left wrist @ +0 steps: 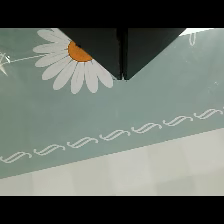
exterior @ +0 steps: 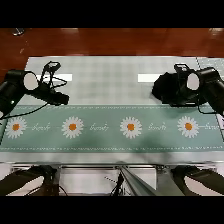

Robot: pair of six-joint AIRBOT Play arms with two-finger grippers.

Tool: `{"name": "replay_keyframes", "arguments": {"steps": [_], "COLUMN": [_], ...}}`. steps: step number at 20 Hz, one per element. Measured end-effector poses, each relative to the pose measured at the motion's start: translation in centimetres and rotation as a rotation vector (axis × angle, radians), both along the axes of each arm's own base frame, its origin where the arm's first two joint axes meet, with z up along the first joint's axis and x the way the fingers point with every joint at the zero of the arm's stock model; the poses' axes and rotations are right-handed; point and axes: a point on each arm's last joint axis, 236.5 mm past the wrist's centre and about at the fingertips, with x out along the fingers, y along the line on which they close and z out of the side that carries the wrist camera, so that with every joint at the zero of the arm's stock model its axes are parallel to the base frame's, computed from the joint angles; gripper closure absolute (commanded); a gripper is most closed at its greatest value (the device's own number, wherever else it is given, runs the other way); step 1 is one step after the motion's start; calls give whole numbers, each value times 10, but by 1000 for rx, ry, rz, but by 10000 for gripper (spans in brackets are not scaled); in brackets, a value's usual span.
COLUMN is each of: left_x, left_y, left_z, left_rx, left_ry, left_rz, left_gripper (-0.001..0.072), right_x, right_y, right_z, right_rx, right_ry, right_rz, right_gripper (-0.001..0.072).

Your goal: Fold the shirts.

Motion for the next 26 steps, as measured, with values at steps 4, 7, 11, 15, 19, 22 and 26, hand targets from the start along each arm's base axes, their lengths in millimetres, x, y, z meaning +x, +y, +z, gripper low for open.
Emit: {"name": "replay_keyframes", "arguments": {"steps": [4,7,11,15,19,22,26], "left_x": [0,0,0,2,3,10,38], "left_y": [0,0,0,0,-1,-2,-7], "left_z": [0,0,0,1,1,2,7], "left_rx": [0,0,0,-1,-2,-8,-30], "left_ry": [0,0,0,-9,-13,-44,-155], "left_rz": [0,0,0,-1,-3,-2,1], "left_gripper": [679,679,679,679,679,679,132], "right_x": [0,0,1,11,16,37,89], "right_y": [0,0,-2,-27,-39,-34,-26], "right_z": [0,0,0,7,11,16,35], "right_rx": [0,0,-17,-156,-226,-229,-185], "right_ry": [0,0,-2,-14,-21,-107,-357], "right_rz": [0,0,37,201,262,296,257], "right_gripper": [689,689,688,688,688,686,76]}}
